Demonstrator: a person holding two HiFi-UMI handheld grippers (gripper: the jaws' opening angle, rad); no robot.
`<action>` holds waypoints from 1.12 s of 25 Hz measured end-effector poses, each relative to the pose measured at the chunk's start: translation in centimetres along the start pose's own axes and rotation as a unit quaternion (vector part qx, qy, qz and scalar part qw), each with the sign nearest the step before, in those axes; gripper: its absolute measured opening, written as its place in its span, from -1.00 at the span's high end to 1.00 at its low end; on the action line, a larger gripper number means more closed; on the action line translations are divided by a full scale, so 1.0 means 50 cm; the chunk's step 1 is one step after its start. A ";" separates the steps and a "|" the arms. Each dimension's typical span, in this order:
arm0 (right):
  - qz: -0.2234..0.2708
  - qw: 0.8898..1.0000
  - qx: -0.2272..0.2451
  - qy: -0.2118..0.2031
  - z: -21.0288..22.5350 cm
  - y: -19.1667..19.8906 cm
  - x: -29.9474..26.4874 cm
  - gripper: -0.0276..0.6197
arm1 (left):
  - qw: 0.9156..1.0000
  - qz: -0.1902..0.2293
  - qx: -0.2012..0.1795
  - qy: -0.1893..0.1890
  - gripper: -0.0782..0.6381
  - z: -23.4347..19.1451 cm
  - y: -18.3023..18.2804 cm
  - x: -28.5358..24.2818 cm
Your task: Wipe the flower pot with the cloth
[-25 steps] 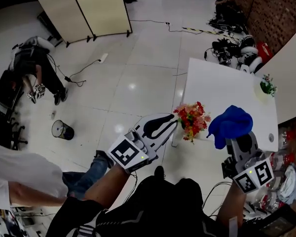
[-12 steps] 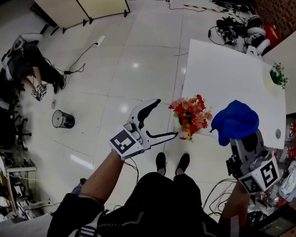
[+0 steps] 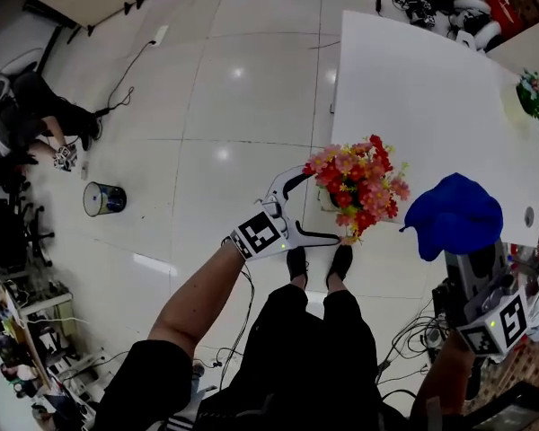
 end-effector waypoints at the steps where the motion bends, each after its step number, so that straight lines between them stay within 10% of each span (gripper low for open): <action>1: -0.004 1.000 0.003 0.000 0.009 0.015 0.010 0.71 | 1.000 -0.001 -0.005 0.007 -0.88 0.002 0.024 -0.013; 19: -0.009 1.000 0.029 0.005 0.099 0.121 0.079 0.71 | 0.998 0.059 -0.025 0.020 -0.88 -0.015 0.090 -0.120; 28: -0.018 1.000 -0.010 0.014 0.100 0.134 0.047 0.71 | 0.996 0.023 -0.081 0.027 -0.88 -0.015 0.097 -0.127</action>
Point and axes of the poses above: the fingertips, and each gripper's own axes: x backward along the fingers, z to its right, y out of its underside, the point moved 2 cm from there along x, backward along the fingers, and after that the axes turned 7 degrees about z, right-handed, at the moved point
